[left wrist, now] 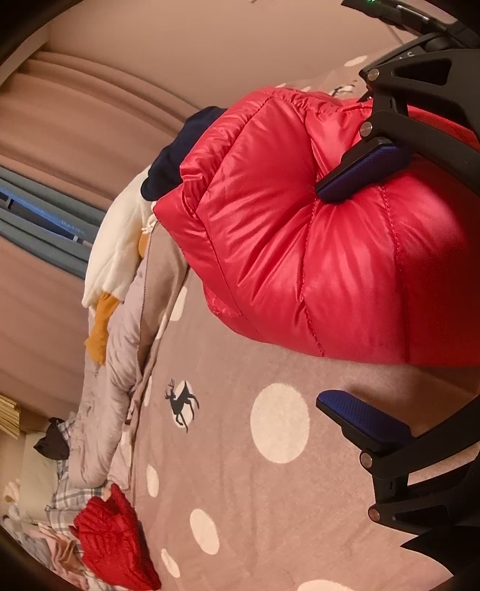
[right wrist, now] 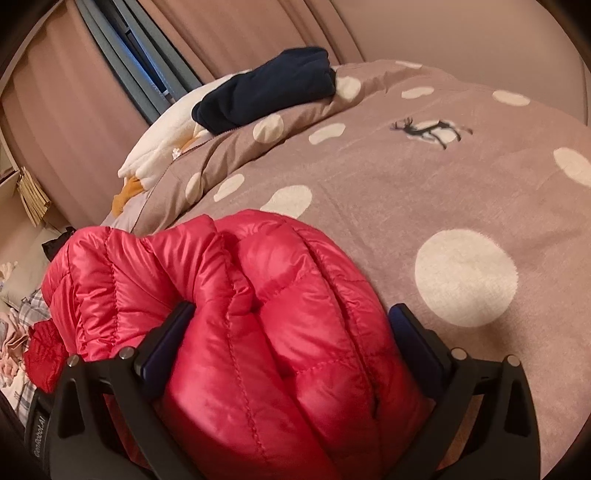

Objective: Fold large clothes
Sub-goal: 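Grasp the red jacket bundle with the right tool beside the left tool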

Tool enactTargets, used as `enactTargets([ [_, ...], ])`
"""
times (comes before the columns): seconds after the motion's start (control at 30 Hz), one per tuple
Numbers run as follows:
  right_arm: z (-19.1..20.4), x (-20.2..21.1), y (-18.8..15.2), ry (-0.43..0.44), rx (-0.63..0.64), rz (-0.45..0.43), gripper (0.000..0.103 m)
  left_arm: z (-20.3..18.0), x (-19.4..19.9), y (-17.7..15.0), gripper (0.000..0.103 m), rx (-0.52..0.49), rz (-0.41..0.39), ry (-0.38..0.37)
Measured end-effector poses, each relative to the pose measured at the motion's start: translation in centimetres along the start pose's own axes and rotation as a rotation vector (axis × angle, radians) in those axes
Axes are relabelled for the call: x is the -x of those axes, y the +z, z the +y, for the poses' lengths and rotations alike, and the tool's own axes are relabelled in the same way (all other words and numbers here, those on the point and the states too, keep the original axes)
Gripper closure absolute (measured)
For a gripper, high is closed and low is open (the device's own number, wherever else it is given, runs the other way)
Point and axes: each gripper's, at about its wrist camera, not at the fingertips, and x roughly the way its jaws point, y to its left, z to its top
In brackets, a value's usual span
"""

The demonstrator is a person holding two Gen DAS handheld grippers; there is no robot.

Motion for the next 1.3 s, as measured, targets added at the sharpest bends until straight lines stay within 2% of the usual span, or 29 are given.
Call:
enactTargets([
  [0.1, -0.37, -0.37, -0.05, 0.015, -0.009, 0.018, 0.001, 0.08, -0.06, -0.13, 0.001, 0.0, -0.005, -0.001],
  [0.27, 0.25, -0.27, -0.15, -0.025, 0.031, 0.007, 0.001, -0.2, -0.03, -0.42, 0.001, -0.029, -0.031, 0.021],
  [0.5, 0.21, -0.41, -0.2, -0.03, 0.034, 0.005, 0.001, 0.02, -0.36, -0.41, 0.001, -0.008, -0.013, -0.004],
  [0.67, -0.06, -0.71, -0.28, -0.02, 0.032, 0.03, 0.001, -0.33, -0.33, -0.54, 0.001, -0.026, -0.028, 0.013],
  [1.1, -0.04, -0.9, -0.28, -0.016, 0.025, 0.025, 0.001, -0.16, -0.5, -0.47, 0.0, -0.026, -0.028, 0.009],
  [1.3, 0.1, -0.94, -0.24, -0.032, 0.04, 0.029, 0.001, -0.36, -0.73, -0.54, 0.0, -0.035, -0.039, 0.031],
])
